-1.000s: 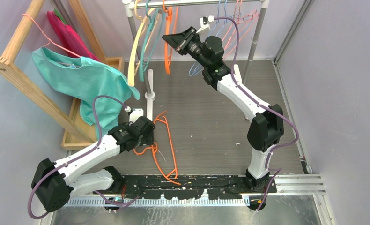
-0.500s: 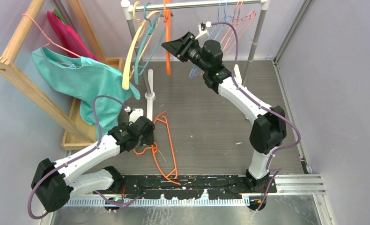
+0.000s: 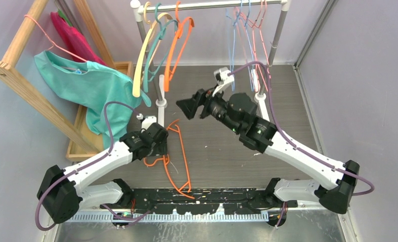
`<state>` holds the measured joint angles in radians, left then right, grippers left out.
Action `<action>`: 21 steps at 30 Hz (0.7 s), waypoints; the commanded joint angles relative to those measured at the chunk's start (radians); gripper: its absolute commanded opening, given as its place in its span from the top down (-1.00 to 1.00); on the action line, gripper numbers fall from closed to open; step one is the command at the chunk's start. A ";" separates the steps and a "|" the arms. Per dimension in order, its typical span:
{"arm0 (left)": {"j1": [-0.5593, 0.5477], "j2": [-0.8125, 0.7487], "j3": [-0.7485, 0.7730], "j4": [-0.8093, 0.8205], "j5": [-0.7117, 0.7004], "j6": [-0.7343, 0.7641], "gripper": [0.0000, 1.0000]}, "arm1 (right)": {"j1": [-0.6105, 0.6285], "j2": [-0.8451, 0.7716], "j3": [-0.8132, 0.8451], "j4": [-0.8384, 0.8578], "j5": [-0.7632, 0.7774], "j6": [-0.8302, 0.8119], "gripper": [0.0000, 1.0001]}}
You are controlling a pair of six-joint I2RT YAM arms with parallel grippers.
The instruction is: Organize the hangers
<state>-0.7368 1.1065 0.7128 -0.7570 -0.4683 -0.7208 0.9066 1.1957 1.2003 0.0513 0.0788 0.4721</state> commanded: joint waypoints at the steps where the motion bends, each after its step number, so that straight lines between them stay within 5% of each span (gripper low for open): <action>1: 0.013 0.022 0.066 0.030 0.008 0.008 -0.96 | 0.065 -0.032 -0.130 -0.136 0.281 -0.141 -0.71; 8: 0.081 0.042 0.100 0.019 0.029 0.019 -0.96 | 0.270 0.003 -0.198 -0.284 0.479 -0.224 -0.70; 21: 0.265 0.088 0.194 -0.031 0.082 0.058 -0.96 | 0.468 0.316 -0.173 -0.218 0.313 -0.227 -0.58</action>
<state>-0.4988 1.1809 0.8631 -0.7689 -0.3923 -0.6846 1.3540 1.4246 0.9699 -0.2325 0.4427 0.2527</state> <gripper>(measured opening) 0.980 0.796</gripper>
